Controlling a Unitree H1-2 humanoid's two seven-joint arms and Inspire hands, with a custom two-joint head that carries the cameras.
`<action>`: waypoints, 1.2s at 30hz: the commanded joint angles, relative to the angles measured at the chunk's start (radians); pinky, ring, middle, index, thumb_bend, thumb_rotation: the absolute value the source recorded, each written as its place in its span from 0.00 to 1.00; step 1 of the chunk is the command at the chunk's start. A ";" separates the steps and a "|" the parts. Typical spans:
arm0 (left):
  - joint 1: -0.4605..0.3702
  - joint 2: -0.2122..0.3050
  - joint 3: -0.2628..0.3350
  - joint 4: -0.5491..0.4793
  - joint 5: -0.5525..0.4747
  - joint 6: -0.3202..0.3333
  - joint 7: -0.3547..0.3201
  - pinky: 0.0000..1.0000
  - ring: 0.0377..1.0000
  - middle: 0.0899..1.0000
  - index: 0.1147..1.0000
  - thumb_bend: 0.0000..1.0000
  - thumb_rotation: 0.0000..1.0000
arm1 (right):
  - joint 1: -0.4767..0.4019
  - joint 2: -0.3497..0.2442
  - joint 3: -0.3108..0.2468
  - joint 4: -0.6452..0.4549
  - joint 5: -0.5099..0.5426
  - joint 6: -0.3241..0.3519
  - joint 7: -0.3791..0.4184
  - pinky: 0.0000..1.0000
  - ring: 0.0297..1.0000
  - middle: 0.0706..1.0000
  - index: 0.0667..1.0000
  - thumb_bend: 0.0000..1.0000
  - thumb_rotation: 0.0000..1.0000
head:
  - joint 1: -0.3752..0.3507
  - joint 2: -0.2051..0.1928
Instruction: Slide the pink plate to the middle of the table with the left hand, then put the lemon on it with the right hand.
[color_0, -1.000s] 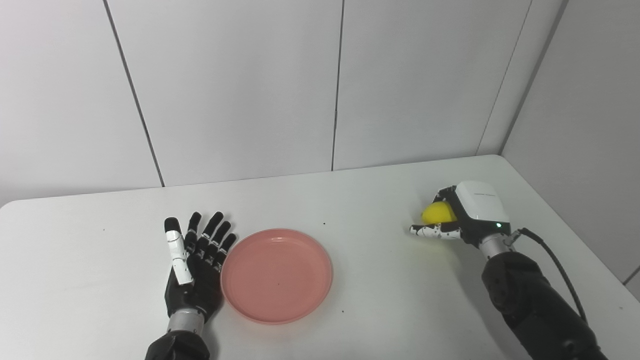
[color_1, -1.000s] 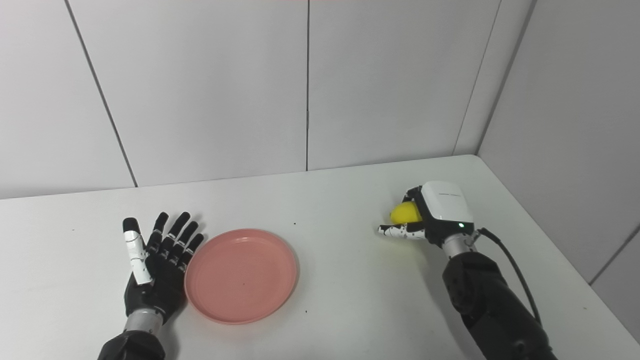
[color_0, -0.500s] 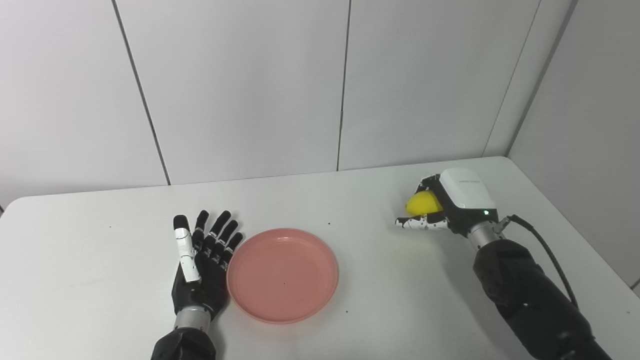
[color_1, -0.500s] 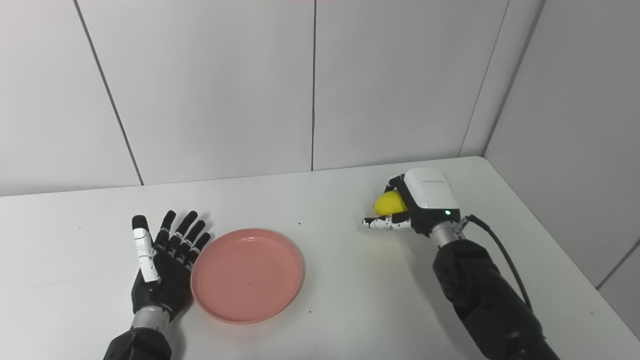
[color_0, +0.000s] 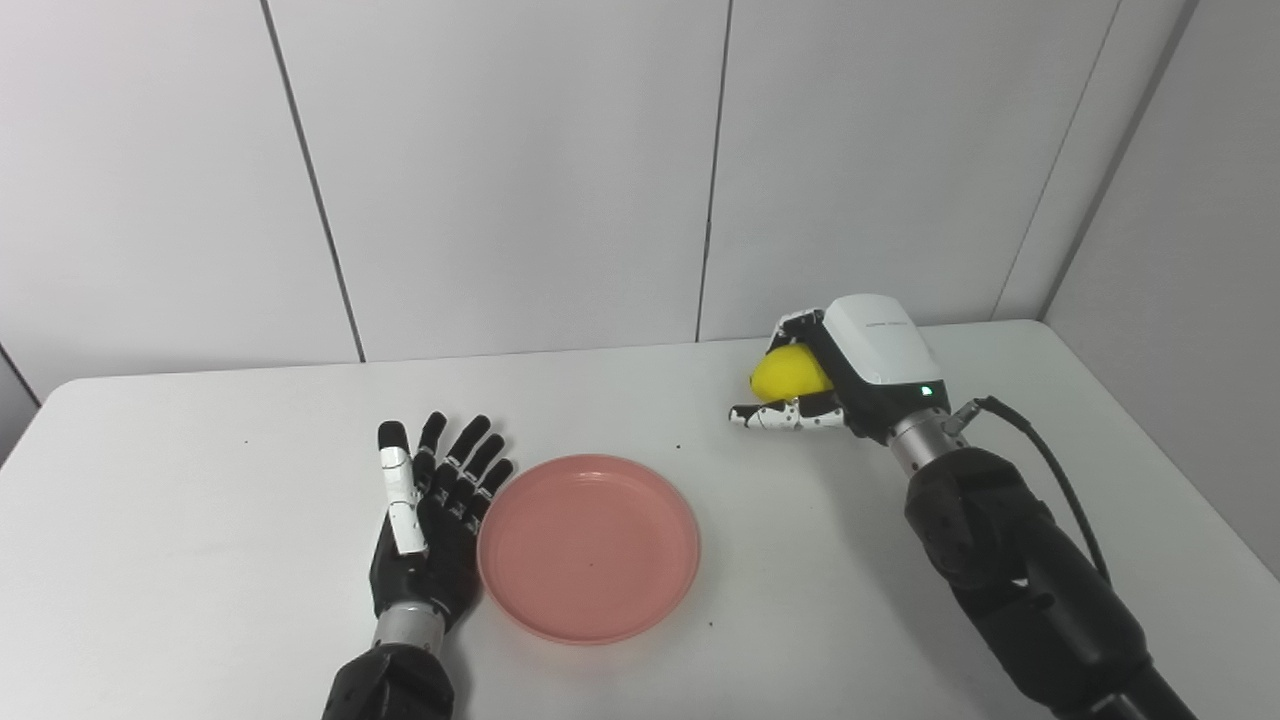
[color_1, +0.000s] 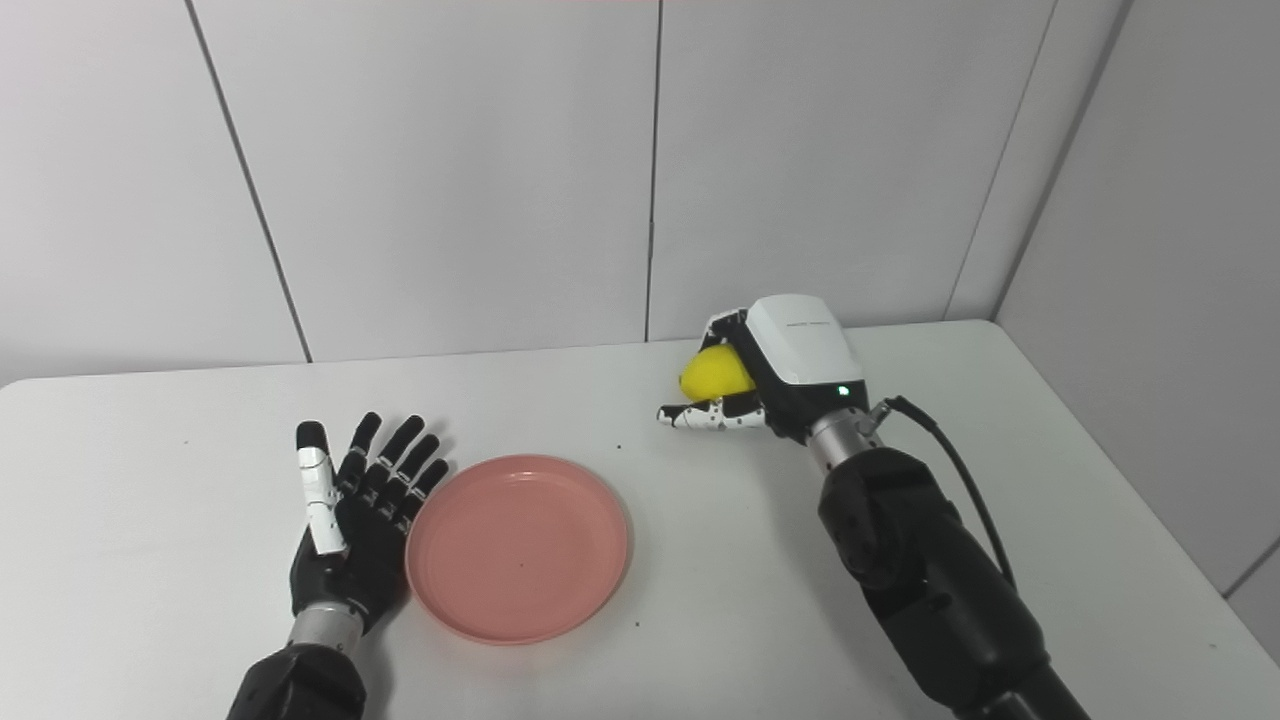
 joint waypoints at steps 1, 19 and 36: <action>0.030 -0.064 -0.002 0.036 0.025 0.019 0.046 0.86 0.85 0.83 0.95 0.81 0.85 | -0.054 0.001 -0.006 -0.039 -0.010 -0.002 0.007 0.11 0.14 0.19 0.27 0.48 0.50 | 0.010 0.001; 0.032 -0.092 -0.007 0.039 0.017 0.007 0.072 0.85 0.84 0.83 0.93 0.82 0.81 | -0.119 0.051 0.052 0.007 -0.013 -0.074 0.021 0.11 0.14 0.18 0.24 0.47 0.51 | 0.055 -0.002; 0.031 -0.097 -0.022 0.055 0.016 -0.027 0.086 0.86 0.84 0.82 0.93 0.80 0.83 | -0.164 0.147 0.118 0.043 -0.033 -0.093 0.038 0.15 0.19 0.25 0.37 0.49 0.53 | 0.091 -0.003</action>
